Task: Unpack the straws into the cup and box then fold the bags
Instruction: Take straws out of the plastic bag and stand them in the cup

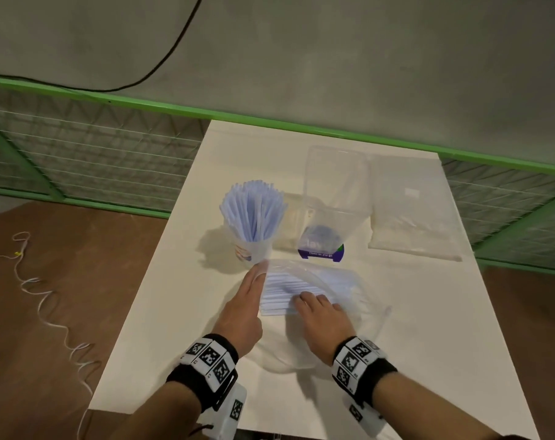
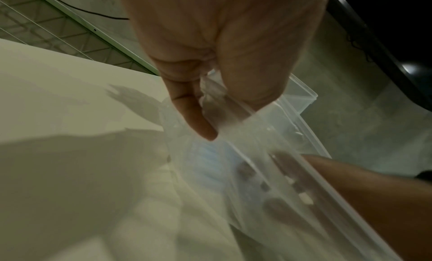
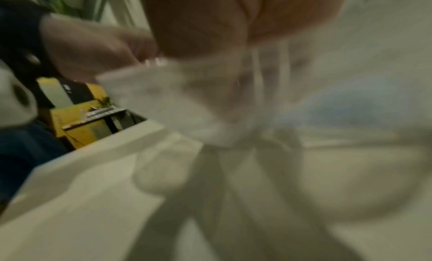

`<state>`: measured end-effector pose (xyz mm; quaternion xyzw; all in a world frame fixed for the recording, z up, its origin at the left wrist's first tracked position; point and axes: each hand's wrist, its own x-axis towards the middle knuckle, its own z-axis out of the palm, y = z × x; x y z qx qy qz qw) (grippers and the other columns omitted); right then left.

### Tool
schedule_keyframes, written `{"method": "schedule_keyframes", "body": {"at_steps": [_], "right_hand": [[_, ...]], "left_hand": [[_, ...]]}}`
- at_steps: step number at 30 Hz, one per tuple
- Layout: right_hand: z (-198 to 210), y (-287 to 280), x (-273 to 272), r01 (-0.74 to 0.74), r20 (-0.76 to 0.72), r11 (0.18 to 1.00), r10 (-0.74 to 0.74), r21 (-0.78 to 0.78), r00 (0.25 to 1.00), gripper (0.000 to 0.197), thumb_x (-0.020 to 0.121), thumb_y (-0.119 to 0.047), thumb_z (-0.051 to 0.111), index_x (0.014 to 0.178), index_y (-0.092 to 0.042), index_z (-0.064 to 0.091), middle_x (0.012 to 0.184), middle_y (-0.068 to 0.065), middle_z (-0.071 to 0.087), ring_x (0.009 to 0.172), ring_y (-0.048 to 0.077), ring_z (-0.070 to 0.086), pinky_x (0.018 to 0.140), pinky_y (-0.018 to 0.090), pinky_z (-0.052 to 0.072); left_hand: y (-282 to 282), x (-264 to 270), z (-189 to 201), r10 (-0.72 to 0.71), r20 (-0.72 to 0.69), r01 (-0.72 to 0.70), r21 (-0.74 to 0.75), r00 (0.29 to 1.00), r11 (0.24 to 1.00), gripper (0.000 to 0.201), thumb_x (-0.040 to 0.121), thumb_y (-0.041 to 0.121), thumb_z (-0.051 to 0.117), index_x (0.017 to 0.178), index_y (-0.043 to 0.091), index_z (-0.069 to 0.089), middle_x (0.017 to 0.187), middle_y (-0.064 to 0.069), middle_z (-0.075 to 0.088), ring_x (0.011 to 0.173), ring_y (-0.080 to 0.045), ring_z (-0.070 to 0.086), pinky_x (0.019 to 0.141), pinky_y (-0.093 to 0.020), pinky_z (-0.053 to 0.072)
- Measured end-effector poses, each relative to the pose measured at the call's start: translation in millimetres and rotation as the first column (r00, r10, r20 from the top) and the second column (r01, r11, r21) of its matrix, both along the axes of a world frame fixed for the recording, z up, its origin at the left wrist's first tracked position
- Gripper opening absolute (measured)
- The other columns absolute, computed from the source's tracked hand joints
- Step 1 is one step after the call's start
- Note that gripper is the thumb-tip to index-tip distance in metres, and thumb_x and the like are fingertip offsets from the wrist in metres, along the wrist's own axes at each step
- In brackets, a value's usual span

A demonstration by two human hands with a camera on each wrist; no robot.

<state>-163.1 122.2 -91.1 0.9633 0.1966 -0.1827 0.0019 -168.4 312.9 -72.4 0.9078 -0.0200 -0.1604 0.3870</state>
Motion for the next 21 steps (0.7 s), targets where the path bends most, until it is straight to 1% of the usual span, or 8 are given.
{"method": "schedule_keyframes", "body": {"at_steps": [3,5,8,10,13,16,18,21], "right_hand": [[-11.5,2.6,0.4,0.025,0.057,0.999,-0.023,-0.020,0.998,0.056,0.091,-0.006,0.048,0.144,-0.014,0.035,0.144,0.004,0.040,0.126,0.031,0.045,0.095,0.043,0.041],[-14.0,6.1,1.7,0.049,0.093,0.999,-0.047,-0.013,0.995,0.042,0.089,-0.009,0.054,0.130,-0.014,0.052,0.128,0.006,0.054,0.113,0.032,0.056,0.087,0.045,0.047],[-17.5,8.2,3.0,0.052,0.150,0.998,-0.046,-0.038,0.988,0.028,0.065,-0.013,0.080,0.091,-0.017,0.068,0.092,0.002,0.064,0.080,0.027,0.066,0.062,0.041,0.052],[-20.2,7.8,4.2,0.068,0.160,0.997,-0.061,-0.035,0.985,0.031,0.058,-0.014,0.084,0.084,-0.018,0.069,0.087,0.000,0.065,0.074,0.025,0.065,0.057,0.039,0.052],[-16.3,7.8,3.7,0.074,0.127,0.997,-0.071,-0.019,0.989,0.032,0.075,-0.015,0.074,0.106,-0.017,0.067,0.104,0.002,0.067,0.091,0.027,0.065,0.073,0.041,0.052],[-18.7,5.3,4.1,0.032,0.101,0.999,-0.029,-0.028,0.994,0.040,0.097,-0.013,0.045,0.137,-0.014,0.046,0.135,0.006,0.053,0.123,0.031,0.049,0.099,0.044,0.038],[-19.7,5.3,4.9,0.024,0.109,1.000,-0.021,-0.019,0.994,0.041,0.099,-0.013,0.039,0.140,-0.015,0.040,0.140,0.006,0.047,0.128,0.031,0.043,0.103,0.043,0.033],[-19.6,7.1,7.1,0.045,0.118,0.999,-0.044,-0.006,0.992,0.040,0.098,-0.013,0.042,0.138,-0.015,0.043,0.140,0.006,0.046,0.128,0.030,0.042,0.103,0.043,0.033]], "left_hand": [[-1.2,0.5,-1.8,0.001,0.006,0.000,-0.004,1.000,1.000,0.105,0.073,-0.023,0.039,0.158,0.032,0.011,0.162,0.026,0.001,0.136,-0.011,0.043,0.092,-0.017,0.040],[-0.8,0.9,-3.0,0.002,0.025,-0.001,-0.008,1.000,1.000,0.104,0.073,-0.023,0.039,0.158,0.031,0.013,0.162,0.025,0.003,0.138,-0.010,0.040,0.099,-0.020,0.042],[-0.2,0.9,-3.8,-0.012,0.046,0.012,-0.002,0.999,1.000,0.103,0.073,-0.022,0.041,0.158,0.029,0.014,0.162,0.024,0.004,0.142,-0.009,0.034,0.105,-0.026,0.044],[-0.2,0.9,-2.8,-0.012,0.054,0.012,0.003,0.998,1.000,0.102,0.073,-0.023,0.041,0.158,0.028,0.014,0.163,0.023,0.005,0.142,-0.009,0.034,0.104,-0.025,0.044],[0.1,1.1,-2.6,-0.013,0.058,0.013,0.009,0.998,1.000,0.102,0.072,-0.022,0.040,0.158,0.028,0.015,0.163,0.021,0.005,0.143,-0.010,0.035,0.103,-0.026,0.044],[0.6,1.1,-3.6,-0.014,0.052,0.014,0.008,0.999,1.000,0.104,0.072,-0.022,0.040,0.158,0.029,0.013,0.164,0.021,0.004,0.144,-0.012,0.033,0.106,-0.031,0.045],[0.6,0.7,-2.8,-0.012,0.047,0.012,0.002,0.999,1.000,0.105,0.073,-0.022,0.040,0.158,0.030,0.011,0.164,0.021,0.003,0.145,-0.012,0.032,0.108,-0.032,0.043],[0.5,0.5,-1.3,-0.007,0.043,0.007,0.000,0.999,1.000,0.104,0.073,-0.023,0.041,0.158,0.030,0.011,0.164,0.021,0.004,0.144,-0.011,0.033,0.107,-0.030,0.044]]}}
